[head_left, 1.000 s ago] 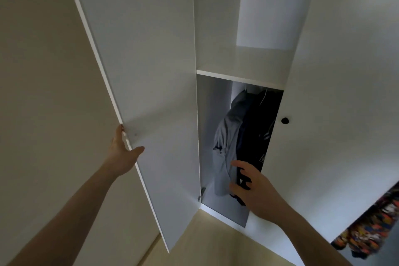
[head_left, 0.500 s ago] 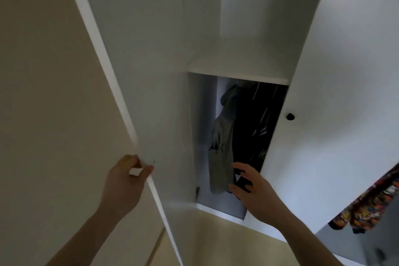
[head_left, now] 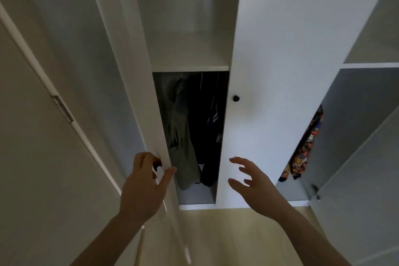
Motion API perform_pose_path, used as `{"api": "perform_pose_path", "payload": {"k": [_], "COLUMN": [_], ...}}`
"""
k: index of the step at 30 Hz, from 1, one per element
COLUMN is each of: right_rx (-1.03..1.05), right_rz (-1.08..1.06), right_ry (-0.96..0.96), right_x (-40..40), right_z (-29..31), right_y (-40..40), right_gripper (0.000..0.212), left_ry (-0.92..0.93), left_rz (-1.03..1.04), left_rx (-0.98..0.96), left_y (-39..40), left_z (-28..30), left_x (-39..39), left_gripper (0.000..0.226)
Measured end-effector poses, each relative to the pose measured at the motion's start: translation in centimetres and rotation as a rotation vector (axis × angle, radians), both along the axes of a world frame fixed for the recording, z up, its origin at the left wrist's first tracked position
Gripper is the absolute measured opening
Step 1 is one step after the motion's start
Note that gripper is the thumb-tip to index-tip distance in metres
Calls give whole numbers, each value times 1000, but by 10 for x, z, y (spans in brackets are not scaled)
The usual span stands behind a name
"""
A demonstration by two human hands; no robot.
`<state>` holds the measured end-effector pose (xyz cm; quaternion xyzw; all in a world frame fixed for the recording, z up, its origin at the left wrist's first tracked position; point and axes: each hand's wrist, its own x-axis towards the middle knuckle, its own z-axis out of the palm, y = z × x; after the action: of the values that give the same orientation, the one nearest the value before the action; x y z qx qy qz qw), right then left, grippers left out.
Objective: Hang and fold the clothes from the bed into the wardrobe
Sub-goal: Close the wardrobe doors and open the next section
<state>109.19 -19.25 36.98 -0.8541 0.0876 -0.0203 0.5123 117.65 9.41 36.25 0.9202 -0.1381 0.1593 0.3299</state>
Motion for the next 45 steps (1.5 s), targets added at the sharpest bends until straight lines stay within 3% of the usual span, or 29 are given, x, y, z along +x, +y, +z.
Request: {"api": "perform_pose_path", "payload": {"k": [15, 21, 25, 29, 34, 41, 45], "right_rx": [-31, -35, -47, -32, -93, -329, -300], "right_rz": [-113, -78, 12, 131, 273, 243, 118], "right_ry": [-51, -44, -39, -29, -42, -121, -111], "right_x": [-31, -29, -18, 2, 41, 125, 157], "right_z": [20, 21, 14, 12, 13, 23, 24], "right_y": [-111, -153, -156, -131, -90, -57, -51], "right_gripper": [46, 46, 45, 46, 49, 60, 59], "left_ry": [108, 96, 56, 39, 40, 82, 101], "left_rz": [-90, 6, 146, 272, 385, 467, 449], "left_rx": [318, 251, 123, 46, 46, 67, 131], "left_y": [-124, -152, -126, -86, -28, 45, 67], "left_z": [31, 34, 14, 3, 1, 4, 11], "left_x": [63, 67, 45, 14, -17, -28, -24], "left_gripper": [35, 26, 18, 25, 18, 22, 19]}}
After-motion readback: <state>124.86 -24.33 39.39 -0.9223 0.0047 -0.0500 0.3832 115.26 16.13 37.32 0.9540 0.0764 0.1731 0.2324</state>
